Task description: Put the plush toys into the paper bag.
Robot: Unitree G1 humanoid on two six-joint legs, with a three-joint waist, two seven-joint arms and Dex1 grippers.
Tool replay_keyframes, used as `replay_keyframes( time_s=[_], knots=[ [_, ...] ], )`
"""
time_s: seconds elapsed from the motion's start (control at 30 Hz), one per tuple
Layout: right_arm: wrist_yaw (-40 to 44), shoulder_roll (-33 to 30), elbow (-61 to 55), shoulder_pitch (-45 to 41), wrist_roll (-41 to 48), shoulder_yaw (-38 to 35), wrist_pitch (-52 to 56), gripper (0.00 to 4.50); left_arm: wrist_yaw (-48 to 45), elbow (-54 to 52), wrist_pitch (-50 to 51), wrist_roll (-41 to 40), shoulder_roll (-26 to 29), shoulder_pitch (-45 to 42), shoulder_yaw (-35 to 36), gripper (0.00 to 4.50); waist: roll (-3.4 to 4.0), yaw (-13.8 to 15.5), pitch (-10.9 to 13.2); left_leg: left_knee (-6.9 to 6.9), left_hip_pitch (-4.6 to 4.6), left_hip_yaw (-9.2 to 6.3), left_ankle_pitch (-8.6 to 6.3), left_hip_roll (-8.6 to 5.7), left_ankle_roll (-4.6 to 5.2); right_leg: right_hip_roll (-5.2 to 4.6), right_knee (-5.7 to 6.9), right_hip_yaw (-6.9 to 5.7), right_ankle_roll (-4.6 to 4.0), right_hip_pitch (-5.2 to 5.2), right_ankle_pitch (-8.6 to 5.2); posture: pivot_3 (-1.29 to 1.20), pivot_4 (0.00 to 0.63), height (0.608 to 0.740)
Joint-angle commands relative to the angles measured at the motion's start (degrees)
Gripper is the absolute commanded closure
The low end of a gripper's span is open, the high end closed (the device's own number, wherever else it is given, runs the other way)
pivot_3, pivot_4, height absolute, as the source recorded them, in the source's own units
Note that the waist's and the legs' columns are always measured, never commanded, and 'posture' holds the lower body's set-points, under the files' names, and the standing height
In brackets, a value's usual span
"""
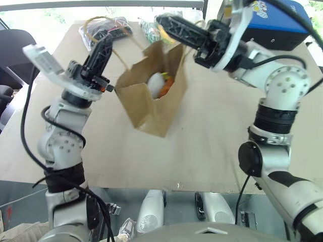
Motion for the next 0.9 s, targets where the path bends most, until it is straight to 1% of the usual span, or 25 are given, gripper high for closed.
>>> replay_keyframes(
  time_s=[0.03, 0.1, 0.13, 0.17, 0.2, 0.23, 0.27, 0.3, 0.4, 0.47, 0.5, 0.57, 0.6, 0.67, 0.7, 0.73, 0.77, 0.8, 0.83, 0.87, 0.9],
  knots=[
    [-0.7, -4.1, -3.5, 3.0, -1.9, 2.7, -1.1, 4.39, -5.7, 4.8, -0.7, 4.7, 1.3, -2.4, -2.7, 4.50, 0.00, 0.1, 0.0, -0.05, -0.01, 0.02, 0.00, 0.00, 0.00, -0.02, -0.04, 0.01, 0.00, -0.01, 0.00, 0.00, 0.150, 0.740],
    [-1.7, -8.4, -5.5, 8.4, -6.4, 6.4, -1.8, 4.39, -7.6, 8.7, -2.1, 10.3, 1.0, -2.7, -6.5, 4.50, 0.00, 0.1, 0.0, -0.07, -0.06, 0.03, 0.00, 0.00, 0.00, -0.02, -0.08, 0.01, 0.00, -0.05, 0.01, 0.00, 0.150, 0.740],
    [-0.7, -12.3, -7.8, 12.0, -10.2, 10.5, -3.6, 4.39, -8.2, 10.1, -1.0, 11.7, 0.9, -2.5, -8.1, 4.50, -0.01, 0.4, 0.0, -0.07, -0.07, 0.02, 0.00, 0.00, 0.00, -0.02, -0.08, 0.00, 0.00, -0.05, 0.01, 0.00, 0.150, 0.740],
    [-1.0, -14.8, -9.6, 14.6, -12.2, 12.6, -4.1, 3.88, -10.3, 9.9, -0.2, 11.7, 0.8, -1.5, -9.1, 4.50, -0.01, 0.4, 0.0, -0.08, -0.07, 0.01, 0.00, 0.00, 0.00, -0.03, -0.10, -0.02, 0.00, -0.04, 0.00, 0.00, 0.150, 0.740],
    [-1.4, -16.0, -11.1, 16.2, -12.2, 12.9, -3.9, 3.58, -11.7, 9.4, 0.7, 11.1, 1.0, -0.7, -9.2, 4.50, 0.00, 0.1, 0.0, -0.08, -0.10, 0.02, 0.00, 0.00, 0.00, -0.04, -0.14, -0.01, 0.00, -0.06, 0.00, 0.00, 0.150, 0.740],
    [-1.6, -17.1, -12.8, 17.2, -11.6, 12.6, -3.3, 3.06, -12.7, 8.8, 1.3, 10.4, 1.1, 0.0, -8.7, 4.50, 0.00, 0.1, 0.0, -0.07, -0.25, 0.06, 0.00, 0.00, 0.00, -0.05, -0.15, 0.03, 0.01, -0.21, 0.01, 0.00, 0.150, 0.740],
    [-0.3, -20.3, -15.9, 18.6, -9.9, 11.5, -1.4, 2.66, -12.9, 8.1, 1.7, 10.4, 1.8, 0.8, -8.0, 4.50, 0.00, -0.8, 0.0, -0.06, -0.27, 0.07, 0.00, 0.00, 0.00, -0.05, -0.14, 0.04, 0.01, -0.24, 0.01, 0.00, 0.150, 0.740],
    [1.4, -23.8, -19.0, 19.8, -8.4, 10.3, 0.4, 2.27, -12.6, 7.6, 2.3, 10.3, 2.5, 1.3, -7.0, 3.95, 0.03, -0.7, 0.0, 0.19, -0.91, 0.17, 0.03, 0.00, -0.02, -0.05, 0.45, 0.21, 0.01, -1.11, 0.03, 0.00, 0.150, 0.740],
    [3.3, -31.6, -24.6, 21.1, -2.9, 4.9, 4.5, 2.27, -13.6, 4.4, 6.0, 8.2, 5.8, 3.6, -4.1, 2.98, 0.02, -0.3, 0.0, 0.17, -0.87, 0.07, 0.02, 0.01, 0.00, -0.03, 0.45, 0.11, 0.00, -1.09, 0.02, 0.00, 0.150, 0.740],
    [4.1, -35.6, -27.6, 22.9, -1.0, 3.4, 5.2, 2.27, -14.2, 2.1, 8.2, 6.8, 7.9, 5.7, -2.4, 2.20, 0.01, -0.2, 0.0, 0.17, -0.84, 0.12, 0.01, 0.01, 0.01, -0.04, 0.41, 0.14, 0.01, -1.05, 0.01, 0.00, 0.150, 0.740],
    [4.3, -37.1, -29.2, 24.3, -0.6, 3.3, 5.2, 2.27, -14.3, 1.2, 10.0, 5.4, 8.9, 6.8, -1.2, 1.84, 0.00, -0.1, 0.0, 0.17, -0.84, 0.13, 0.01, 0.01, 0.01, -0.04, 0.40, 0.15, 0.01, -1.05, 0.01, 0.00, 0.150, 0.740],
    [3.1, -36.6, -30.7, 27.0, -0.4, 3.9, 4.2, 2.27, -15.5, -0.3, 11.2, 5.5, 10.9, 9.4, 0.0, 1.02, -0.08, 0.0, 0.0, 0.17, -0.74, 0.08, 0.01, 0.01, 0.01, -0.04, 0.38, 0.10, 0.02, -0.92, 0.01, 0.00, 0.150, 0.740],
    [2.6, -36.0, -31.1, 28.5, -1.6, 5.2, 2.8, 2.27, -16.1, -1.3, 11.5, 5.8, 11.6, 10.9, 0.2, 0.79, -0.12, -0.1, 0.0, 0.17, -0.73, 0.08, 0.01, 0.01, 0.02, -0.04, 0.38, 0.10, 0.02, -0.91, 0.01, 0.00, 0.150, 0.740],
    [2.4, -36.4, -31.9, 30.9, -6.0, 9.2, -1.1, 2.27, -16.5, -2.8, 11.5, 6.7, 12.3, 12.9, -0.2, 0.79, -0.07, -0.1, 0.0, 0.18, -0.71, 0.13, 0.01, 0.01, 0.01, -0.05, 0.40, 0.15, 0.02, -0.90, 0.01, 0.00, 0.150, 0.740],
    [1.2, -35.3, -30.9, 31.6, -9.0, 11.5, -3.7, 2.27, -16.5, -4.2, 10.5, 8.1, 11.9, 13.7, -1.5, 0.79, -0.04, 0.0, 0.0, 0.19, -0.72, 0.14, 0.01, 0.01, 0.01, -0.06, 0.40, 0.16, 0.02, -0.91, 0.01, 0.00, 0.150, 0.740],
    [-0.3, -33.1, -29.7, 31.8, -9.7, 12.0, -4.8, 2.78, -16.4, -5.4, 9.7, 9.2, 11.2, 14.1, -2.8, 0.75, -0.06, 0.0, 0.0, 0.22, -0.75, 0.13, 0.02, -0.01, 0.01, -0.06, 0.39, 0.16, 0.02, -0.94, 0.01, 0.00, 0.150, 0.740],
    [-1.1, -31.2, -28.7, 31.7, -9.3, 11.7, -5.5, 3.06, -15.9, -6.2, 9.0, 10.4, 10.4, 14.2, -4.1, 0.75, -0.10, 0.1, 0.0, 0.24, -0.74, 0.12, 0.01, 0.00, 0.01, -0.05, 0.41, 0.15, 0.02, -0.92, 0.01, 0.00, 0.150, 0.740],
    [-1.2, -29.9, -28.3, 31.3, -8.4, 11.1, -6.0, 3.48, -15.2, -6.7, 8.6, 11.4, 9.6, 14.1, -5.1, 0.75, -0.09, 0.2, 0.0, 0.25, -0.74, 0.11, 0.02, 0.00, 0.01, -0.05, 0.39, 0.15, 0.02, -0.91, 0.01, 0.00, 0.150, 0.740],
    [-1.3, -28.8, -28.1, 30.4, -6.9, 9.8, -5.9, 4.00, -14.6, -7.0, 8.3, 12.1, 8.8, 14.0, -5.7, 0.75, -0.07, 0.3, 0.0, 0.27, -0.75, 0.11, 0.02, -0.01, 0.00, -0.06, 0.42, 0.15, 0.02, -0.90, 0.01, 0.00, 0.150, 0.740],
    [-2.3, -27.0, -26.7, 28.4, -2.9, 6.9, -4.8, 4.42, -14.0, -7.4, 8.0, 12.8, 8.0, 13.8, -6.5, 0.75, -0.07, 0.4, 0.0, 0.28, -0.76, 0.12, 0.02, -0.02, 0.00, -0.06, 0.42, 0.16, 0.02, -0.90, 0.02, 0.00, 0.150, 0.740],
    [-2.2, -26.5, -25.8, 27.0, -0.2, 5.0, -4.2, 4.42, -13.6, -7.7, 7.7, 13.4, 7.3, 13.6, -6.9, 0.75, -0.08, 0.4, 0.0, 0.30, -0.77, 0.12, 0.02, -0.02, 0.00, -0.06, 0.41, 0.16, 0.02, -0.90, 0.02, 0.00, 0.150, 0.740]
  ],
)
